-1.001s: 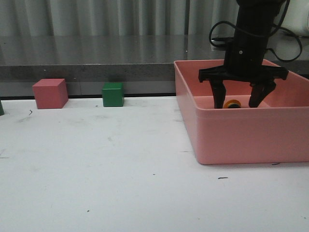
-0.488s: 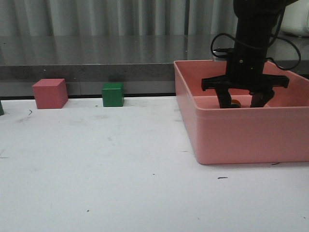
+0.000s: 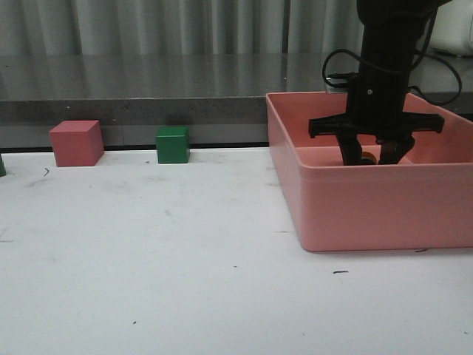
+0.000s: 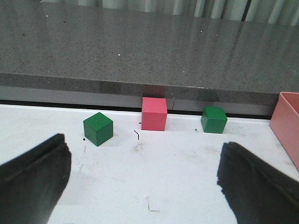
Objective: Place and stand button with both arms
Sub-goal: 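Close the right gripper on the button body and lift it, then carry the button out of the bin and lower it onto the table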
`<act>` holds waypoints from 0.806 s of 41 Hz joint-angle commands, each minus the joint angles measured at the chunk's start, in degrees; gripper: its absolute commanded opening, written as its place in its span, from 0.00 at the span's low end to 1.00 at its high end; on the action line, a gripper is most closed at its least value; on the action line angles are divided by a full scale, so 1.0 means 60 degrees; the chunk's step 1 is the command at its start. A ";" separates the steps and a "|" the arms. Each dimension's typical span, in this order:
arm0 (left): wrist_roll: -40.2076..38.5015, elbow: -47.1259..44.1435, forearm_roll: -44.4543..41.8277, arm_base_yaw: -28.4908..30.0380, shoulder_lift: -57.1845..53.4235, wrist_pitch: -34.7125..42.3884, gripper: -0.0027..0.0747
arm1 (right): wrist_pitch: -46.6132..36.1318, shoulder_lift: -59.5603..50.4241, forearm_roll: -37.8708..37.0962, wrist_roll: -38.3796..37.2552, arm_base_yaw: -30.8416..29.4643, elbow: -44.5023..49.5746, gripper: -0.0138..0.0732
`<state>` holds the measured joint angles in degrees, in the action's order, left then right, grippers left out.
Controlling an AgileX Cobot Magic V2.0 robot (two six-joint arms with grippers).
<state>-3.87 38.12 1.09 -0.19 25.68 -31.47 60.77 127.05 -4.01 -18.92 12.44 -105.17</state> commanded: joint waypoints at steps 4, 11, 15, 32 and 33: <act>-0.0004 0.0287 0.0001 -0.0081 0.0128 0.0725 0.83 | 0.0397 -0.1392 -0.0071 0.0020 -0.0027 -0.0301 0.50; -0.0004 0.0287 0.0001 -0.0081 0.0128 0.0725 0.83 | 0.0949 -0.2125 -0.0063 0.0020 0.0220 -0.0301 0.50; -0.0004 0.0287 0.0001 -0.0081 0.0128 0.0725 0.83 | 0.1006 -0.2640 -0.0063 0.0020 0.0628 -0.0301 0.50; -0.0004 0.0287 0.0001 -0.0081 0.0128 0.0725 0.83 | 0.0536 -0.3226 0.0738 0.0020 0.2937 -0.0301 0.50; -0.0004 0.0287 0.0001 -0.0081 0.0128 0.0725 0.83 | 0.0448 -0.3199 0.0832 0.0020 0.3107 -0.0301 0.50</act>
<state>-3.87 38.12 1.09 -0.19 25.68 -31.47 66.34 110.77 -0.67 -18.92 28.69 -105.17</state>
